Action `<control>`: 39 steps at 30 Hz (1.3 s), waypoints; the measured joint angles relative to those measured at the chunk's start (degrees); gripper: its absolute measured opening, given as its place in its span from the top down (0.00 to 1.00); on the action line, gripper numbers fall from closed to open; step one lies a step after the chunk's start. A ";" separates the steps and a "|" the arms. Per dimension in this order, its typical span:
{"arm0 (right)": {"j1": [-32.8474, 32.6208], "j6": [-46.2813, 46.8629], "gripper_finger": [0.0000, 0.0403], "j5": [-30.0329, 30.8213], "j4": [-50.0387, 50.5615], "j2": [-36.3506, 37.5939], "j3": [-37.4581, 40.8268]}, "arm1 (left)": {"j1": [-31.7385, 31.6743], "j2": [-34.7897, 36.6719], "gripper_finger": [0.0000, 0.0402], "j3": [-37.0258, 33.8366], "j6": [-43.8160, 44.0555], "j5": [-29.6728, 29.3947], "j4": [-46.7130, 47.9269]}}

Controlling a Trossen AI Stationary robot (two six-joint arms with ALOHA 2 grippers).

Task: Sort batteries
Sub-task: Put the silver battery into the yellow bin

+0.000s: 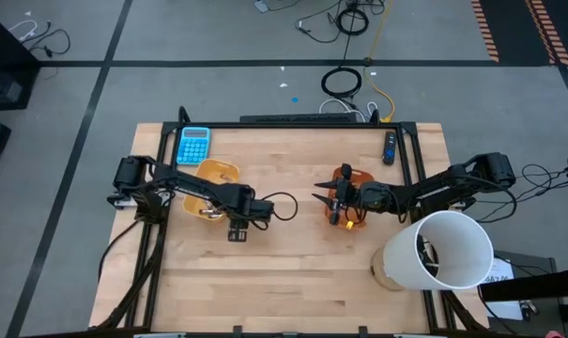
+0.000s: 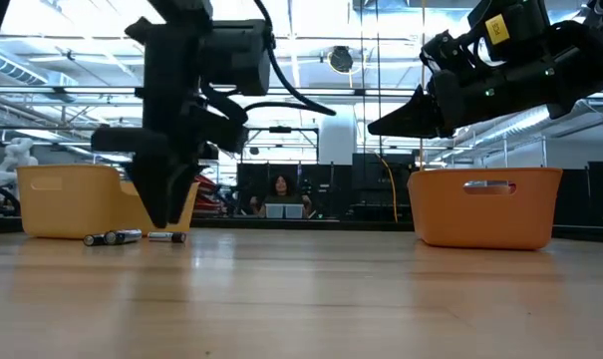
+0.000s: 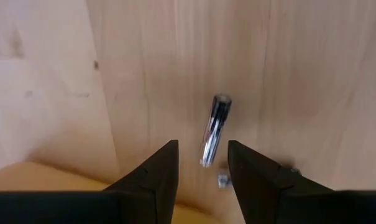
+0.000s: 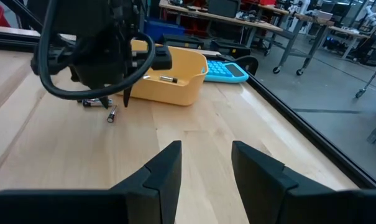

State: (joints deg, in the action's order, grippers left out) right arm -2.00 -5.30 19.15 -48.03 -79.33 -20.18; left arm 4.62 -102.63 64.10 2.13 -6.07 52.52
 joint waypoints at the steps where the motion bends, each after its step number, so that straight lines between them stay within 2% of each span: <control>1: 0.00 -0.09 0.67 -0.01 -0.04 0.00 0.00 | 0.00 0.00 0.63 -0.56 -0.20 0.00 -1.36; 8: 0.01 -0.07 0.67 0.00 -0.15 0.00 0.00 | -0.07 0.00 0.68 -4.45 -2.52 0.35 -6.47; 10: 0.00 -0.07 0.67 0.01 -0.23 0.00 0.00 | -0.01 0.13 0.73 -5.31 -2.75 0.72 -7.65; 14: 0.01 -0.07 0.67 0.01 -0.27 0.00 0.00 | 0.47 0.26 0.93 -5.67 -4.49 1.00 -8.51; 15: 0.00 -0.09 0.67 0.01 -0.28 0.00 0.00 | 0.70 0.26 0.95 -5.67 -4.48 0.61 -8.63; 23: 0.00 -0.09 0.67 0.01 -0.28 0.00 0.00 | 2.63 0.54 0.96 -3.38 -1.36 -1.24 -7.61; 35: 0.00 -0.03 0.67 0.03 -0.22 0.00 0.00 | 3.39 10.70 1.00 -2.59 7.48 -5.37 -4.11; 39: 0.00 -0.05 0.67 0.03 -0.24 0.00 0.00 | 2.77 12.63 1.00 -2.59 12.90 -3.18 -7.23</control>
State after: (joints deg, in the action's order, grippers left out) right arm -2.00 -5.34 19.18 -48.27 -79.33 -20.18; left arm 7.39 -90.00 61.52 15.02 -9.25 45.30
